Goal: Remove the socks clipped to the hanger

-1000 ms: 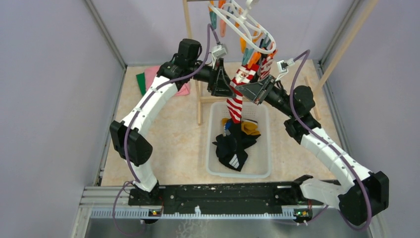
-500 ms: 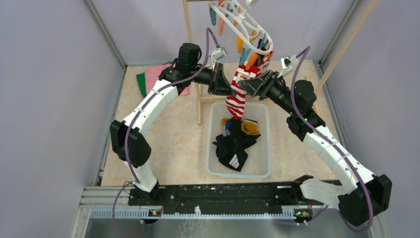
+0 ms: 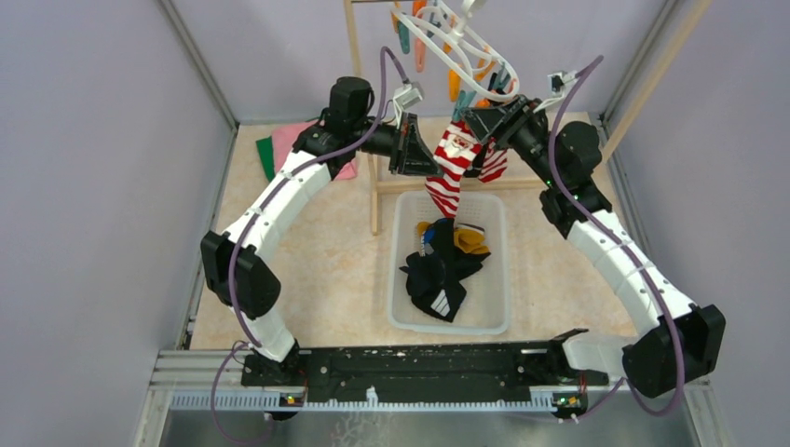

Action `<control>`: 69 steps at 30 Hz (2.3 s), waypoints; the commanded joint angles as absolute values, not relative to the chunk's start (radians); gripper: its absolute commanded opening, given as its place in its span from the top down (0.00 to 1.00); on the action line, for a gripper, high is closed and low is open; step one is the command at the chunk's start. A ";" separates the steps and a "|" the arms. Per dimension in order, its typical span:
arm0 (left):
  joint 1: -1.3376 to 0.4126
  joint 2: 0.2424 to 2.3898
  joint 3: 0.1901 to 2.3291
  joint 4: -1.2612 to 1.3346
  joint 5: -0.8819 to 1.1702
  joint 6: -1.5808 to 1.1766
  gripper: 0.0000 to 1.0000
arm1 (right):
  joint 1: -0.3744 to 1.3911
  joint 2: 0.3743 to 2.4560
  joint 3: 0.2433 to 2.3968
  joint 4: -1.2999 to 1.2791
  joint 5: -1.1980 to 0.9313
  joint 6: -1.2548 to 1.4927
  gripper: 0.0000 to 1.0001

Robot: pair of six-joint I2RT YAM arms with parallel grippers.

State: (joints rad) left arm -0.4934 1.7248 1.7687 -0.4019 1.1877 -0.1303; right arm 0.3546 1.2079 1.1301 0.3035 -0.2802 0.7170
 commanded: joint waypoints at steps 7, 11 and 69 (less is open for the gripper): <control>-0.492 1.646 1.753 -0.352 1.202 -0.146 1.00 | 0.305 1.238 1.135 0.490 -0.294 0.759 0.47; -0.492 1.641 1.750 -0.348 1.198 -0.149 1.00 | 0.283 1.243 1.136 0.532 -0.331 0.787 0.47; -0.580 1.518 1.519 -0.632 0.984 0.250 0.02 | 0.280 1.341 0.918 0.659 -0.009 0.236 0.40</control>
State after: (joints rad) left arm -0.5804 1.5673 1.4803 -0.6224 0.9352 0.2420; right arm 0.2848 1.2842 0.8291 0.4870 -0.0349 0.3359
